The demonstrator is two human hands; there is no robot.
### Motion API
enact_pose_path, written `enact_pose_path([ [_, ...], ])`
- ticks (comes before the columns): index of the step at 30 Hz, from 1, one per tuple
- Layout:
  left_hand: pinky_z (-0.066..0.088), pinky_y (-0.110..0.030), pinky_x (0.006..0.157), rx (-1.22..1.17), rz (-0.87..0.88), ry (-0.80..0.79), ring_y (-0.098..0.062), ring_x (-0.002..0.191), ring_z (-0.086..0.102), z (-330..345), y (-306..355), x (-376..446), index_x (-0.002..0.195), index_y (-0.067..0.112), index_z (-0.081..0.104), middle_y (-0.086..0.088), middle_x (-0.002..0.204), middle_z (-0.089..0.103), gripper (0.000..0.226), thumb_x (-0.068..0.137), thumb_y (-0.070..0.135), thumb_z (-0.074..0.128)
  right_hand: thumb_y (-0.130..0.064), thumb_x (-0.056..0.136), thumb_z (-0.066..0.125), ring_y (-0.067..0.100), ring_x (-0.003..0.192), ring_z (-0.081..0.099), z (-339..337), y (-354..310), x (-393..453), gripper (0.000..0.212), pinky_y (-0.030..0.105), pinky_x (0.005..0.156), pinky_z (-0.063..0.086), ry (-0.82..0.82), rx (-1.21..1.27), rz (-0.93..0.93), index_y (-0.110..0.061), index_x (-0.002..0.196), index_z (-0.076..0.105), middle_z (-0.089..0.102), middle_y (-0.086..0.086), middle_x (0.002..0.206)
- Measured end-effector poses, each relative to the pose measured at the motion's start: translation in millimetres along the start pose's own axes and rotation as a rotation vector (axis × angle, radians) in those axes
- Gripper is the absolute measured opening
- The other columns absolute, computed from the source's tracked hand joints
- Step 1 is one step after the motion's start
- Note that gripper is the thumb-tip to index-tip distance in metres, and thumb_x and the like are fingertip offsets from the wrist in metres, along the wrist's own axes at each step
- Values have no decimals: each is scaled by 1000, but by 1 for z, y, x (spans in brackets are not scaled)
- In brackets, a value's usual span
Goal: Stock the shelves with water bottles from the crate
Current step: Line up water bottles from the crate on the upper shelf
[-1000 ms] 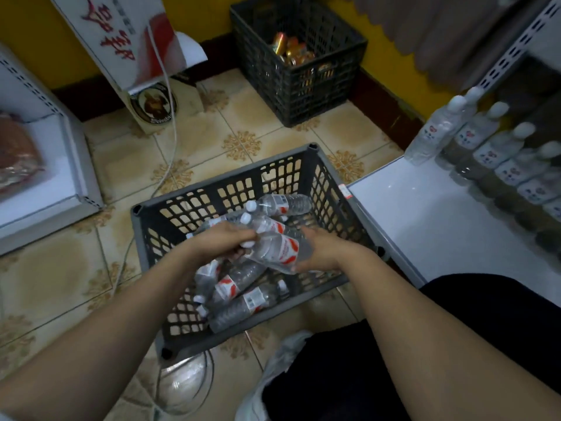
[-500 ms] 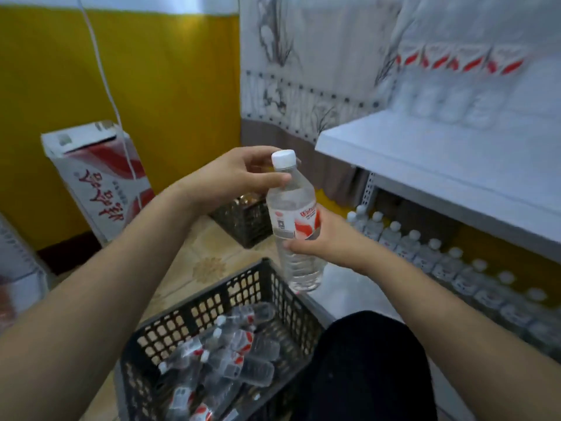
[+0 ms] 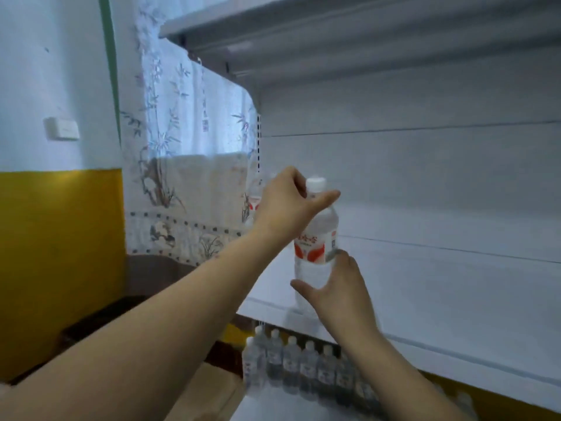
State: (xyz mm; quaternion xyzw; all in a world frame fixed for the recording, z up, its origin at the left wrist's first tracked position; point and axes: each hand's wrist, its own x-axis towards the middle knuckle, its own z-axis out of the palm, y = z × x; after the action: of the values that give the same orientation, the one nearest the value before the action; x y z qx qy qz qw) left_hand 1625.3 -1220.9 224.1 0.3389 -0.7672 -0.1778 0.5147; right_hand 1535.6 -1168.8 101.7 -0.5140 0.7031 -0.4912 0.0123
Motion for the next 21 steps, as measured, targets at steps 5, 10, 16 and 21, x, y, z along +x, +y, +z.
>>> enact_pose_path([
  [5,58,-33,78,-144,0,-164,-11,87,65,46,-15,22,102,20,59,5,93,66,40,86,57,61,-50,67,83,17,114,58,-14,38,45,82,28,91,49,-39,-7,58,-22,132,42,55,-2,130],
  [10,56,-38,90,-83,-161,-283,-13,104,62,76,-93,14,126,25,57,1,120,64,34,100,43,47,-45,68,84,20,114,58,-20,68,103,78,23,82,43,-178,-43,100,-17,131,47,59,1,129],
  [16,36,-42,112,450,-155,-420,-29,136,40,115,-162,37,153,31,27,-8,154,32,58,99,32,49,-52,65,83,27,123,50,4,94,162,89,36,98,44,-188,-39,216,-20,137,40,54,5,133],
  [21,24,-52,115,556,-173,-457,-40,149,0,151,-188,72,155,42,2,-5,164,-7,73,99,32,48,-64,58,79,29,114,56,35,109,212,93,43,95,50,-139,-121,298,-27,135,42,55,7,129],
])
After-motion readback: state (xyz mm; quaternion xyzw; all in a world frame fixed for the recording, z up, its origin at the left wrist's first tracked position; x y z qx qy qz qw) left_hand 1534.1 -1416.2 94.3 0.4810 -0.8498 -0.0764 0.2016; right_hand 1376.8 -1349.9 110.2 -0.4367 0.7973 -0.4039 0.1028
